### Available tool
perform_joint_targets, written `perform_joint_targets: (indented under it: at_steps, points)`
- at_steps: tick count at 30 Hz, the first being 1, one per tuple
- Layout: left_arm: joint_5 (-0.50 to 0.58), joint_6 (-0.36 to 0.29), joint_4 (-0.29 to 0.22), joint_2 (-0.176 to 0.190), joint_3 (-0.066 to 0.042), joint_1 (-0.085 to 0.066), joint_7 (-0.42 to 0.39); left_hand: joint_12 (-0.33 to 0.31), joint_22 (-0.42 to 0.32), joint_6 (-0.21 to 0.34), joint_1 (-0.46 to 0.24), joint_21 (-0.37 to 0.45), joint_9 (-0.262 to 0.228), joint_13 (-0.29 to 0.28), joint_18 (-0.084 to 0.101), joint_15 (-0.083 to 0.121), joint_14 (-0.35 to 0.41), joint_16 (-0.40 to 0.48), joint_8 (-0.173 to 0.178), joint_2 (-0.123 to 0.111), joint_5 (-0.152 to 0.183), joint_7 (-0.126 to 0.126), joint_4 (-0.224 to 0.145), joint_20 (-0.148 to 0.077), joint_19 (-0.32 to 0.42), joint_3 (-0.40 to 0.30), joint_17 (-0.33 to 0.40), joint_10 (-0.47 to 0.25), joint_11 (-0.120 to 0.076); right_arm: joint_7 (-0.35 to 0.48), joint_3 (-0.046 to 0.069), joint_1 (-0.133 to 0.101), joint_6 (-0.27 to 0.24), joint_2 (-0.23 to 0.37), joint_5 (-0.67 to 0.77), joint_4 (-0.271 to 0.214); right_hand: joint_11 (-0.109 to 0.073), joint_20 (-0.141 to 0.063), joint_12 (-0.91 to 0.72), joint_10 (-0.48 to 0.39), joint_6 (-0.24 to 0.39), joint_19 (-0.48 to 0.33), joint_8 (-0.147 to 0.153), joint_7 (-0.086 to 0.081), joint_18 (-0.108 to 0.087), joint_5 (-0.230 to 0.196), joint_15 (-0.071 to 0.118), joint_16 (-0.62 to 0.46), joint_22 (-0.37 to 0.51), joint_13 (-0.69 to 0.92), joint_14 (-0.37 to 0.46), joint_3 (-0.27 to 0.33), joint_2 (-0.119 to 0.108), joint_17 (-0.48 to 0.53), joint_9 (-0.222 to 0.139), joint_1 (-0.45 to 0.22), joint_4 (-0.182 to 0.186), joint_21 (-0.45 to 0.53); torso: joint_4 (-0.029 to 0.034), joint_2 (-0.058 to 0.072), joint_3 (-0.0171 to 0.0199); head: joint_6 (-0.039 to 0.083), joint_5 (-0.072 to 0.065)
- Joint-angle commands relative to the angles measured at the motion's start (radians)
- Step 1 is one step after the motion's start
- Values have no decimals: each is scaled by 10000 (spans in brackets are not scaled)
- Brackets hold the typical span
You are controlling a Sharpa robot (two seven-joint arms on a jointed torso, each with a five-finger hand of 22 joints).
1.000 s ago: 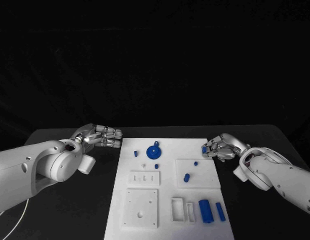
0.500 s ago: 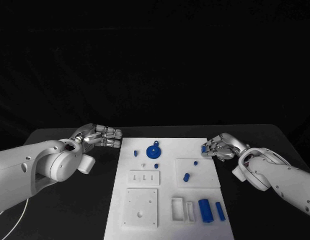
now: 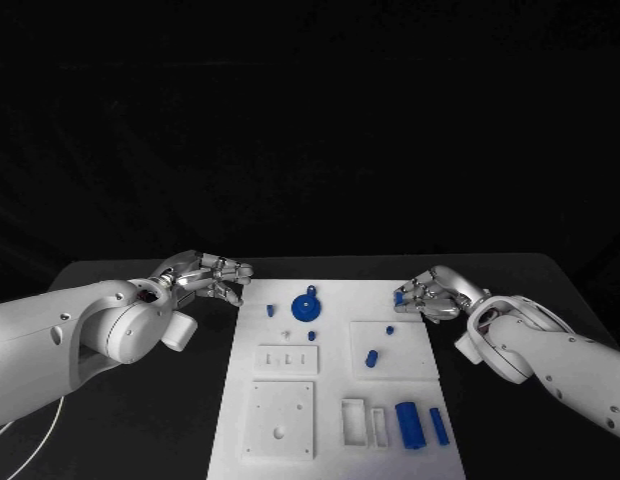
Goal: Assemble the parts on the task board
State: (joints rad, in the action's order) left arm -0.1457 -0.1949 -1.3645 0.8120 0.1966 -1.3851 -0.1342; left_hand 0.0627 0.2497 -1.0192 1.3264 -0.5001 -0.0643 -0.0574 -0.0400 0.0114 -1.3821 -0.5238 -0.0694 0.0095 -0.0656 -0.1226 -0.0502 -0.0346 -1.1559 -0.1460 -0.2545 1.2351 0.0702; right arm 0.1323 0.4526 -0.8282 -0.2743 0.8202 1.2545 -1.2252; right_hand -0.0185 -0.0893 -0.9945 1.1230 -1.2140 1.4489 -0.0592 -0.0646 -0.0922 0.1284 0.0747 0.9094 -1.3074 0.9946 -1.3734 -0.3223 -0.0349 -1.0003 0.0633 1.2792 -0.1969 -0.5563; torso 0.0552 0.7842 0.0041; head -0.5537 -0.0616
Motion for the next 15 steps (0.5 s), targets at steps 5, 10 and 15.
perform_joint_targets:
  at_steps: [5, 10, 15]
  points:
    - [-661, 458, 9, -266, -28, -353, 1440, 498, 1344, -669, -145, -1939, -73, -201, -27, 511, -16, -2886, -162, -12, -314, 304, 302, -399, 107, 156, -1516, 2212, -710, -1010, 38, -544, 308, -224, 832, -657, -3, -56, -17, 92, -91, 78, -33, -22, 10, -154, 23, 105, -619, 10, -107, -453, -342, -85, 25, 25, 370, -178, -5, -243, -124, -24, 48]
    - [-1069, 415, 261, -693, -10, -503, 2126, 2052, 2574, -1099, -960, -3536, -152, -904, 134, 785, 254, -4989, -42, 16, -1217, 560, 789, -775, 533, 751, -2565, 2675, -1021, -1478, 31, -919, 533, -585, 1233, -1002, -1, -57, 2, 83, -74, 85, -35, -33, 10, -260, 25, 102, -623, -4, -110, -683, -479, -102, 26, 52, 525, -206, 24, -377, -201, -46, 140]
    - [-1197, 398, 452, -1055, 12, -547, 2632, 3595, 3425, -1474, -1905, -4573, -1099, -1873, 74, 964, 308, -6356, -466, -469, -2301, 817, 1106, -941, 883, 939, -3055, 2461, -1225, -1696, -55, -1204, 777, -1064, 1501, -1095, 9, -51, -15, 80, -34, 79, -34, -38, 9, -245, 16, 86, -627, 14, -109, -793, -552, -95, 26, 68, 554, -220, 8, -464, -249, -43, 215]
